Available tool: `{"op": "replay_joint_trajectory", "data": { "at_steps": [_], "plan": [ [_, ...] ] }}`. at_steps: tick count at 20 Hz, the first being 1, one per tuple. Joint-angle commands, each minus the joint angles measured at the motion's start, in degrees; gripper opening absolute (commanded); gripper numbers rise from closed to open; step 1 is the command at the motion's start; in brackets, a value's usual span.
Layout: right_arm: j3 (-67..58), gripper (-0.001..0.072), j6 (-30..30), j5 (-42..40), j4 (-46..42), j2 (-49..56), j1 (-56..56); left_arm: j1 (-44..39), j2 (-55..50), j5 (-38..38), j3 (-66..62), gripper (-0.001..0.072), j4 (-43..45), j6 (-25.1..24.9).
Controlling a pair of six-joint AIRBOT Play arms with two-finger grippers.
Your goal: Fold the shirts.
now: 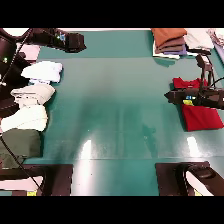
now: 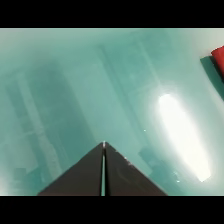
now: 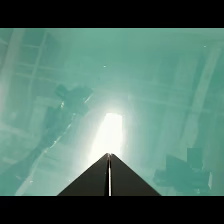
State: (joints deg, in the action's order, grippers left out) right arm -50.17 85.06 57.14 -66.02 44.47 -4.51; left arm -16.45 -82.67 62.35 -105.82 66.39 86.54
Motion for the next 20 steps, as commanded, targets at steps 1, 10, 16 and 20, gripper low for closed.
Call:
{"op": "replay_joint_trajectory", "data": {
  "at_steps": [1,10,16,20],
  "plan": [
    [0.02,0.0015,0.00,-0.04,0.00,-0.04,-0.04,0.00,0.00,0.00,0.00,0.0024,0.02,0.02],
    [0.02,0.0015,0.02,-0.22,0.07,-0.04,-0.04,3.56,-2.78,-13.20,0.00,0.0620,25.33,7.87],
    [0.02,0.0015,0.02,-0.17,0.13,-0.04,-0.04,15.61,-16.96,-10.12,0.00,0.0620,27.67,9.44],
    [0.02,0.0015,0.02,-0.07,0.48,-0.04,-0.04,20.44,-25.81,-12.44,0.00,0.0620,27.67,9.49]
  ]
}}
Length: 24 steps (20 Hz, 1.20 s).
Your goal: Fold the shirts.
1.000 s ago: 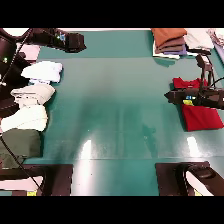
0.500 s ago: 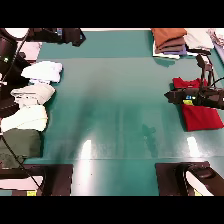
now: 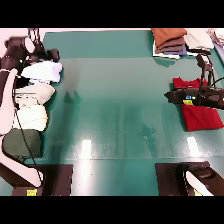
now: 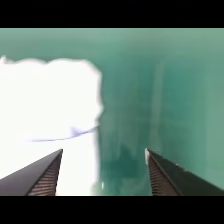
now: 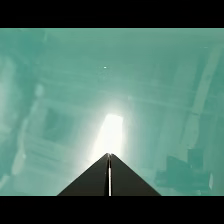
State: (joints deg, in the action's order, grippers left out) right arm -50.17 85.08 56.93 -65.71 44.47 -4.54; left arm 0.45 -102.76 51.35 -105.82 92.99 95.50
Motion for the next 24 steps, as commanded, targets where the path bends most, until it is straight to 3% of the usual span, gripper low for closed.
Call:
{"op": "replay_joint_trajectory", "data": {
  "at_steps": [1,6,7,8,9,12,15,19,24],
  "plan": [
    [0.02,0.0015,0.00,0.24,0.17,-0.04,-0.04,4.42,-7.26,-2.51,0.00,0.0620,1.07,0.52],
    [0.02,0.0015,0.02,0.11,0.28,-0.04,-0.04,6.01,-9.84,-4.50,-0.02,0.0617,1.11,0.50],
    [0.02,0.0015,0.37,0.04,0.26,-0.04,-0.04,6.01,-9.77,-4.17,-0.24,0.0469,1.05,0.55],
    [0.02,0.0015,0.98,0.02,0.26,-0.04,-0.02,6.01,-9.66,-3.02,-0.90,0.0152,1.05,0.50],
    [0.00,0.0015,1.03,0.02,0.26,-0.09,-0.04,6.01,-9.57,-1.49,-2.01,0.0030,1.01,0.61],
    [-2.23,0.0015,1.03,0.04,0.22,-0.09,-0.02,5.81,-8.52,6.60,-10.60,0.0022,0.28,1.01],
    [-8.72,0.0015,0.98,-0.02,0.09,-0.04,-0.02,4.33,2.12,2.49,-13.09,0.0022,-2.10,1.36],
    [-17.94,0.0015,0.76,-1.84,-0.39,0.20,-0.02,-2.23,20.41,5.22,-12.92,0.0021,-2.34,-6.27],
    [-23.67,0.0015,0.76,-3.08,-0.37,0.17,-0.02,-16.06,31.32,15.78,-12.90,0.0022,-2.99,-9.01]
  ]
}}
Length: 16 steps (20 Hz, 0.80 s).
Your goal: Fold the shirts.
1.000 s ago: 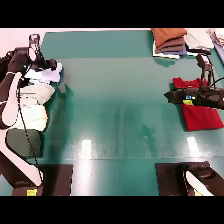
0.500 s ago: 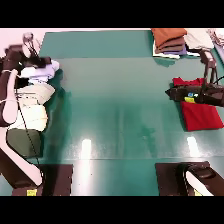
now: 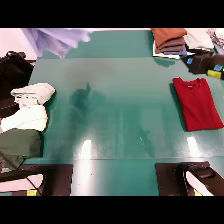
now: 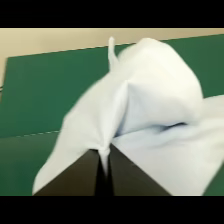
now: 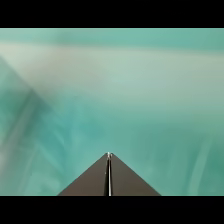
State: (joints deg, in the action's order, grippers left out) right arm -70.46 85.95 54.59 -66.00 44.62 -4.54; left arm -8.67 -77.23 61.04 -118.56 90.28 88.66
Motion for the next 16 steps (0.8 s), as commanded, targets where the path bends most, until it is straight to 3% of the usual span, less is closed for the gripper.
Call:
{"op": "replay_joint_trajectory", "data": {
  "at_steps": [1,6,7,8,9,10,12,16],
  "plan": [
    [-4.07,0.0015,-0.11,-0.39,-0.09,0.02,-0.02,-10.12,5.81,8.48,0.04,0.0022,-0.31,-2.14],
    [-5.51,0.0015,-0.11,0.94,-0.02,-0.39,-0.02,-27.65,3.30,8.90,13.05,0.0025,-2.43,-2.12],
    [-5.51,0.0015,-0.11,0.94,0.00,-0.79,-0.02,-30.38,2.10,7.87,15.72,0.0137,-5.31,-2.14],
    [-5.51,0.0015,-0.11,0.92,0.00,-1.09,-0.02,-32.81,0.72,5.42,18.58,0.0505,-10.05,-2.12],
    [-5.51,0.0015,-0.11,0.94,0.00,-1.16,-0.02,-34.45,-0.46,2.58,20.85,0.0617,-14.49,-2.14],
    [-5.51,0.0015,-0.11,0.96,0.00,-1.18,-0.02,-35.36,-1.70,0.15,22.32,0.0619,-17.16,-2.16],
    [-5.51,0.0015,-0.09,1.27,0.07,-1.22,-0.04,-33.86,-2.49,-1.49,22.36,0.0619,-14.47,-1.62],
    [-5.51,0.0015,-0.09,2.32,0.04,-1.25,-0.02,-18.01,-2.45,1.44,21.97,0.0618,-9.55,5.05]
  ]
}}
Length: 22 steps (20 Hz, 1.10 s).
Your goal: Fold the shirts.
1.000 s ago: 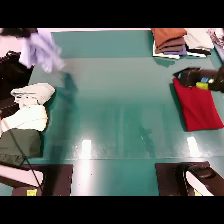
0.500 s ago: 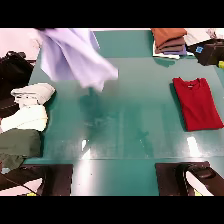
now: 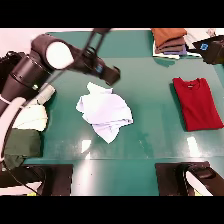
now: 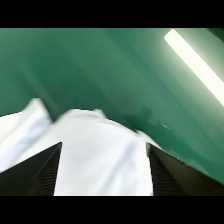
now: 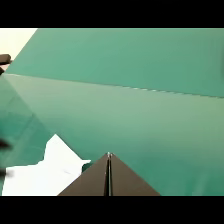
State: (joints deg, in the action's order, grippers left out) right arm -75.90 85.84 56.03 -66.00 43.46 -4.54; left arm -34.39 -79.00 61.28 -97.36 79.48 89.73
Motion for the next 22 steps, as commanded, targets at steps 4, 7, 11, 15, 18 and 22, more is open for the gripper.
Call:
{"op": "replay_joint_trajectory", "data": {
  "at_steps": [4,7,11,15,18,22],
  "plan": [
    [-0.07,0.0015,0.02,2.56,0.04,0.74,-0.04,24.35,-1.68,3.87,7.13,0.0618,-3.04,4.72],
    [-0.07,0.0015,0.02,2.51,0.52,1.84,-0.04,31.50,-2.93,3.69,17.73,0.0618,-10.80,3.78],
    [-0.07,0.0015,0.04,2.51,0.55,2.56,-0.04,33.59,-6.23,1.49,28.94,0.0618,-17.27,0.22],
    [-0.07,0.0015,0.04,2.49,0.52,2.56,-0.04,33.42,-9.46,-1.33,34.05,0.0619,-23.52,-0.07],
    [-0.07,0.0015,0.04,2.47,0.52,2.56,-0.04,33.42,-10.25,-1.27,34.27,0.0618,-29.53,-4.48],
    [-0.07,0.0015,0.04,2.49,0.52,2.56,-0.04,32.89,-10.27,-0.70,34.29,0.0618,-30.42,-5.40]
  ]
}}
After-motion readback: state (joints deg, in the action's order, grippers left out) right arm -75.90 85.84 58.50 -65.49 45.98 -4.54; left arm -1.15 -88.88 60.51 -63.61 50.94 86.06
